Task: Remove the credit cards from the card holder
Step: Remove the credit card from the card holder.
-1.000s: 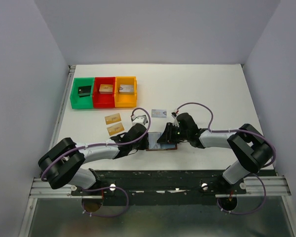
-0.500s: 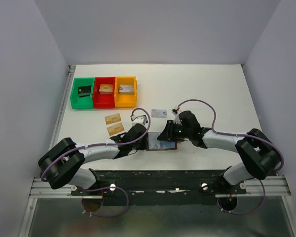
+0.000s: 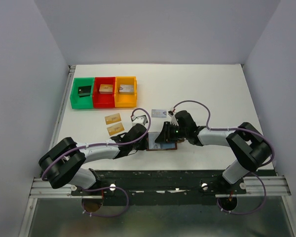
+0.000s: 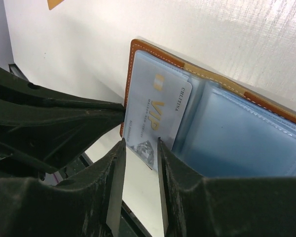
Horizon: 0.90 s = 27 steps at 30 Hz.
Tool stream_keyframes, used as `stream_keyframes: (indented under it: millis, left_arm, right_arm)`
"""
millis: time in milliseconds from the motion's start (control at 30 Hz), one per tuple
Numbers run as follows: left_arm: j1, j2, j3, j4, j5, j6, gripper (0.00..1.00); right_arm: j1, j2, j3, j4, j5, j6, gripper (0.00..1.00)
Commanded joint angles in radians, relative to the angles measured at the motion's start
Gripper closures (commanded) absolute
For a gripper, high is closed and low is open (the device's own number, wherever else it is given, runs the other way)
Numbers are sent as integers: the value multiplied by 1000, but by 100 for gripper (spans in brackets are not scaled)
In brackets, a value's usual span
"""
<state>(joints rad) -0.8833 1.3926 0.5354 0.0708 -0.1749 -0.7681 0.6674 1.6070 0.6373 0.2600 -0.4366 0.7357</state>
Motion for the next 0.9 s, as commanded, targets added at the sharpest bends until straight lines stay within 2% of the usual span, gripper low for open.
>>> stream_keyframes:
  millis: [0,400,867]
  left_arm:
    - [4,17,8,-14,-28,6,83]
    - [4,28,9,-26,-35,3,85]
    - [4,45,11,-14,-25,0,85]
  right_arm:
    - [-3,13,4,-2,12,-4,60]
    - [-6,-18,-4,-57,85,-28,57]
    - [-6,22,-1,-18,33,-18,56]
